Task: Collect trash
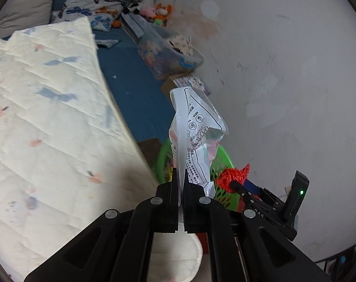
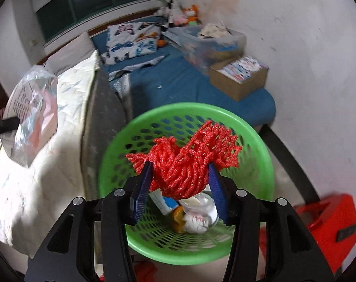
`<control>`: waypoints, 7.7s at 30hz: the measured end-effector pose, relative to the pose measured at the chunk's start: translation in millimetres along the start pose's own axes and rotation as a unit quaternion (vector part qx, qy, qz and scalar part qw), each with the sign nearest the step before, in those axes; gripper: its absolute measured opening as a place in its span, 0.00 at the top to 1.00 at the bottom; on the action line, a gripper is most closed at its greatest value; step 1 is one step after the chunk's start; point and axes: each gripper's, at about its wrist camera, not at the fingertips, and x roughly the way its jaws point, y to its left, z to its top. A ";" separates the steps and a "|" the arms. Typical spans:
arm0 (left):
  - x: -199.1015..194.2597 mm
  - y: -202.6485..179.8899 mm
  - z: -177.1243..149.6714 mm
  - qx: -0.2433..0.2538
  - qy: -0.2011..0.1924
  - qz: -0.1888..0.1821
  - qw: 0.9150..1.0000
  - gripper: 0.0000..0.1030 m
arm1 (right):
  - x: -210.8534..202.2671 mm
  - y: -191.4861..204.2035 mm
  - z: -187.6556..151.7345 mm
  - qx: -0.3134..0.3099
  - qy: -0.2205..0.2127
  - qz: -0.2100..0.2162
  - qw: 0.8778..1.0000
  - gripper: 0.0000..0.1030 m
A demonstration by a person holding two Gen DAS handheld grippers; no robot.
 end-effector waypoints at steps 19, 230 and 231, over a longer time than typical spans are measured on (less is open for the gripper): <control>98.3 -56.1 -10.9 0.055 0.060 0.047 0.996 0.97 | -41.2 -36.6 -16.5 0.034 -0.040 0.011 0.999 0.31; -215.7 96.6 -163.4 -0.024 -0.224 0.406 0.886 0.08 | -82.4 253.8 -65.1 -0.148 -0.050 0.103 0.982 0.04; -215.5 96.3 -163.6 -0.023 -0.225 0.406 0.885 0.08 | -82.2 253.7 -65.3 -0.148 -0.051 0.102 0.982 0.04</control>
